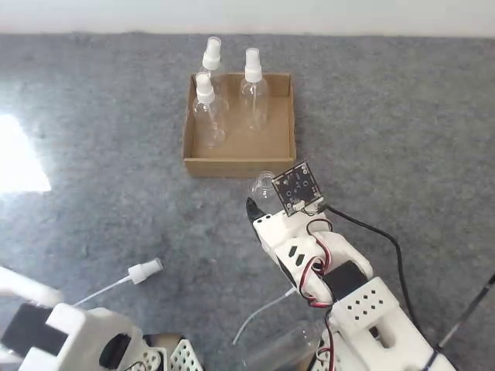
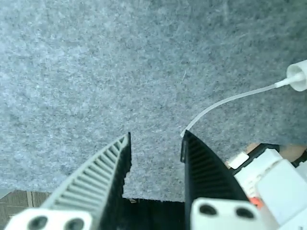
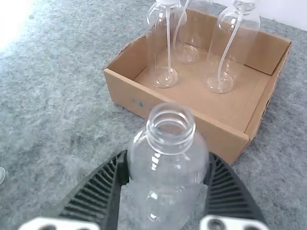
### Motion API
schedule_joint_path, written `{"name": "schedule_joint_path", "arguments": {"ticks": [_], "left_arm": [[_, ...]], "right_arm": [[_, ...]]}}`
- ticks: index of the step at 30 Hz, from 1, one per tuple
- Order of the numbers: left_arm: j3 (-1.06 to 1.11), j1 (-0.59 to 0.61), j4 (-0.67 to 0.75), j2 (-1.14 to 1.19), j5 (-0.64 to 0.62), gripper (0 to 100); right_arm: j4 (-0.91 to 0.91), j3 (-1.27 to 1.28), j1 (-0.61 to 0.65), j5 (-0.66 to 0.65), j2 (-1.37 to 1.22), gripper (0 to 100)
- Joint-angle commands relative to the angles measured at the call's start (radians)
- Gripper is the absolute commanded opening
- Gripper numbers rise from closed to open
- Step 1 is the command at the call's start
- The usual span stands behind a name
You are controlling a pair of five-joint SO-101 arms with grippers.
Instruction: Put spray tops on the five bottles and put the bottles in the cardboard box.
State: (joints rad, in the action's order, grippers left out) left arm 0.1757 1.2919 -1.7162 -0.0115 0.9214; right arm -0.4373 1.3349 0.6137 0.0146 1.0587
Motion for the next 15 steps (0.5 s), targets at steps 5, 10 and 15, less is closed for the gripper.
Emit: {"name": "schedule_joint_path", "arguments": {"ticks": [5,10,15], "left_arm": [[0.031,-0.008,-0.038,-0.261,0.005,17],[0.162,-0.097,-0.035,-0.442,0.002,17],[0.211,-0.187,-0.035,-0.509,-0.040,17]], "right_arm": [[-0.002,-0.074,-0.008,-0.020,0.012,14.1],[-0.002,-0.074,-0.008,-0.020,0.012,14.1],[-0.002,-0.074,-0.008,-0.021,0.012,14.1]]}}
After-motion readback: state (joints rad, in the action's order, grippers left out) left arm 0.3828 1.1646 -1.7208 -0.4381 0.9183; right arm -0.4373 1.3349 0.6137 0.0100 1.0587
